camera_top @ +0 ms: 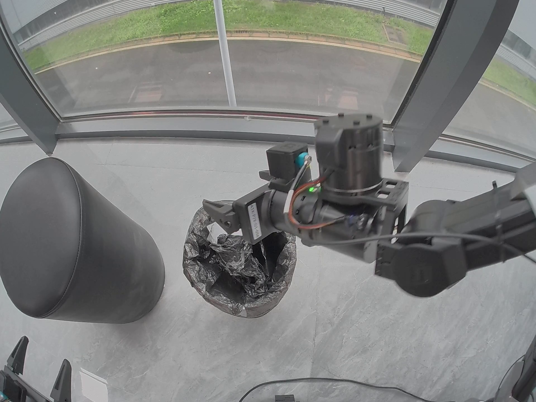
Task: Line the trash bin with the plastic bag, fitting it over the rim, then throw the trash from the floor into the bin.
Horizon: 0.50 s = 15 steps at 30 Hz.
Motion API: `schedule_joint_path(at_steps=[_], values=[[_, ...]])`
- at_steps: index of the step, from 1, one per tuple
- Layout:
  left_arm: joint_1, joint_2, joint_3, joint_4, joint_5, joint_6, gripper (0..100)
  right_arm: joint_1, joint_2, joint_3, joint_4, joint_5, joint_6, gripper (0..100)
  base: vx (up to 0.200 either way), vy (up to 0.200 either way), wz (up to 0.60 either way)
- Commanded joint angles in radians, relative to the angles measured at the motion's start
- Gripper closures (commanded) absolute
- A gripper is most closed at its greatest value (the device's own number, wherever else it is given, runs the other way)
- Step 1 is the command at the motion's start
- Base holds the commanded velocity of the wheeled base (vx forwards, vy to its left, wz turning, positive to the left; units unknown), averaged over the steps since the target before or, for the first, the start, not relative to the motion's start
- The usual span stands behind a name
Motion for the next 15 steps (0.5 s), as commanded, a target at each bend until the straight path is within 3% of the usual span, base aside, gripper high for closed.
schedule_joint_path(at_steps=[1,15], values=[[0.000,-0.015,0.017,0.000,0.000,-0.001,0,0.049,0.372,0.126,-0.449,-0.110,0.063,0,0.000,0.000,0.00],[0.000,-0.015,0.017,0.000,0.000,-0.001,0,0.074,0.411,0.006,-0.378,-0.110,0.083,0,0.000,0.000,0.00]])
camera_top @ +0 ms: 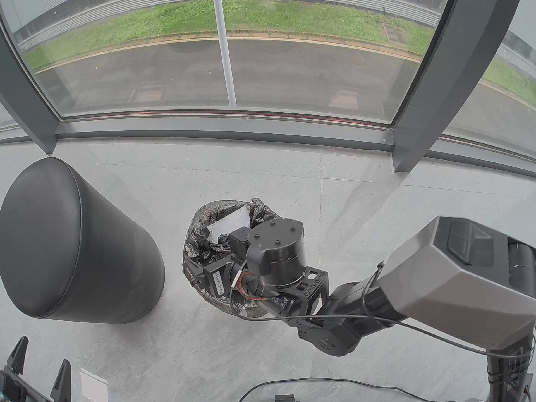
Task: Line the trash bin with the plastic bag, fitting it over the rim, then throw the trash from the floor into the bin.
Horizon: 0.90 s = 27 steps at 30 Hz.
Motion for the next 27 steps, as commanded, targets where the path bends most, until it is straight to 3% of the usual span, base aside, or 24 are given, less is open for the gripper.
schedule_joint_path(at_steps=[1,27], values=[[0.000,-0.015,0.018,-0.001,0.000,-0.001,0,0.010,0.066,-0.029,0.002,-0.005,0.005,0,0.000,0.000,0.00],[0.000,-0.015,0.018,-0.001,0.000,-0.001,0,-0.025,0.170,-0.270,0.092,0.014,0.002,0,0.000,0.000,0.00]])
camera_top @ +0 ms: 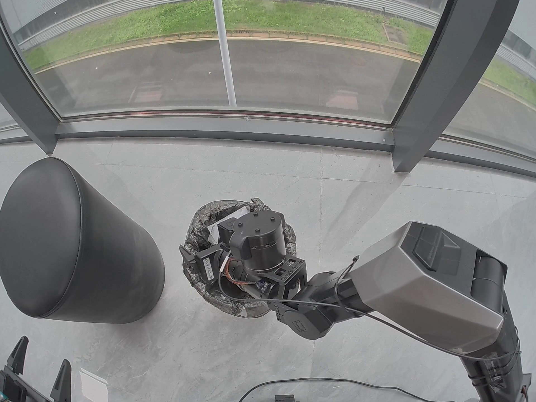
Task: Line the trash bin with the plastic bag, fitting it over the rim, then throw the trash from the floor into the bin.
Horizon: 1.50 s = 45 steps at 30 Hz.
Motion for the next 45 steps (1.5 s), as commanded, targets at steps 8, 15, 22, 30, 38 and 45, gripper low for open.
schedule_joint_path(at_steps=[8,15,22,30,38,45], values=[[0.000,-0.015,0.018,0.000,0.000,0.000,0,0.005,0.077,-0.093,0.009,0.015,-0.006,0,0.000,0.000,0.00],[0.000,-0.015,0.018,-0.001,0.000,0.000,0,0.005,0.130,-0.206,0.067,0.017,-0.006,0,0.000,0.000,0.00],[0.000,-0.015,0.018,0.000,0.000,0.000,0,0.003,0.170,-0.254,0.102,0.014,-0.006,0,0.000,0.000,0.00],[0.000,-0.015,0.018,-0.001,0.000,0.000,0,-0.001,0.172,-0.235,0.098,0.006,0.003,0,0.000,0.000,0.00],[0.000,-0.015,0.018,0.000,0.000,0.000,0,-0.021,0.170,-0.180,0.092,0.006,0.012,0,0.000,0.000,0.00],[0.000,-0.016,0.018,-0.001,0.000,0.000,0,-0.029,0.187,-0.136,0.070,0.007,0.037,0,0.000,0.000,0.00]])
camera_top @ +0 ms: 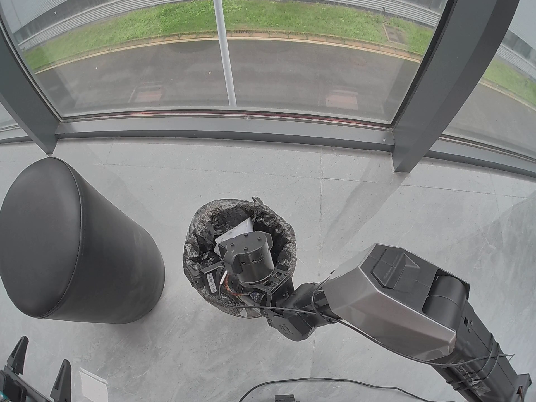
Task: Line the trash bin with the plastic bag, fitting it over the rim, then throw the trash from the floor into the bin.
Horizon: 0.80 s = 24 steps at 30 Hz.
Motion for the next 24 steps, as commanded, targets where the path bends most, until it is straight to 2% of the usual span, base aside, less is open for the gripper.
schedule_joint_path(at_steps=[1,15,24], values=[[0.000,-0.015,0.018,-0.001,0.000,0.000,0,-0.010,0.019,0.015,-0.007,0.001,0.001,0,0.000,0.000,0.00],[0.000,-0.015,0.018,0.000,0.000,0.000,0,-0.076,0.093,-0.065,0.012,0.008,0.000,0,0.000,0.000,0.00],[0.000,-0.015,0.018,0.000,0.000,0.000,0,-0.084,0.134,-0.131,0.036,0.008,-0.002,0,0.000,0.000,0.00]])
